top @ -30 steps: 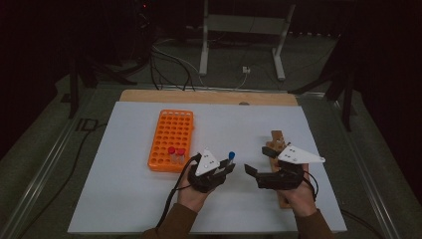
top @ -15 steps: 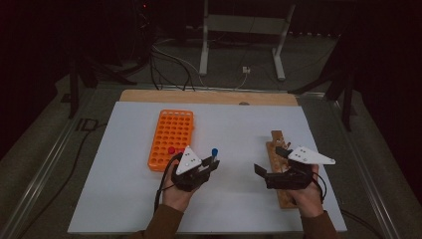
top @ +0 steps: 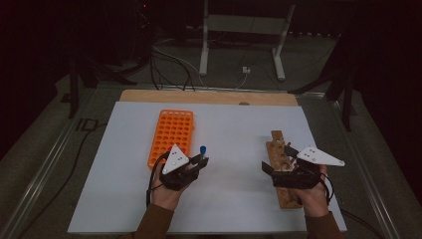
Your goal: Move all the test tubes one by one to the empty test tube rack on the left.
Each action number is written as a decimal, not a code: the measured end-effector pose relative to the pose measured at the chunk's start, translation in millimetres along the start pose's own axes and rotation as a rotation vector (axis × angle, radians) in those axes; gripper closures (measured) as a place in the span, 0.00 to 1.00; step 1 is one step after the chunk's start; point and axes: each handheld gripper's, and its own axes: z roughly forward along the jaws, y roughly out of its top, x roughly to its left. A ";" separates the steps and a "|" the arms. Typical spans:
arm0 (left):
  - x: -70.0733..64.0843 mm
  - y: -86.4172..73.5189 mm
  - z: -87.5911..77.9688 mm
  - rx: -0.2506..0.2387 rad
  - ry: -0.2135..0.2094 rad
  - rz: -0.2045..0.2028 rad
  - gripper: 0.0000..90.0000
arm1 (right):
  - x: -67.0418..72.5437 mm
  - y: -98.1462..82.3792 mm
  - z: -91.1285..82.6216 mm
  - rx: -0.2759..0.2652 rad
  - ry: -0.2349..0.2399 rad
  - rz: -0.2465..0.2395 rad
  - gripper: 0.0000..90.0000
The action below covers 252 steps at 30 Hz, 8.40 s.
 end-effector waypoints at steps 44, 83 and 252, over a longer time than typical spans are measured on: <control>53.5 -8.5 -54.5 -0.042 0.175 -0.075 0.86 | -8.9 -4.8 -6.5 -0.012 -0.033 0.021 0.01; 71.4 -52.4 -24.4 0.121 0.293 -0.063 0.86 | -6.9 -5.1 -5.9 -0.012 -0.017 0.003 0.01; 41.4 -3.6 -54.0 -0.159 0.165 -0.085 0.01 | -2.5 -2.4 12.8 0.075 -0.093 -0.135 0.84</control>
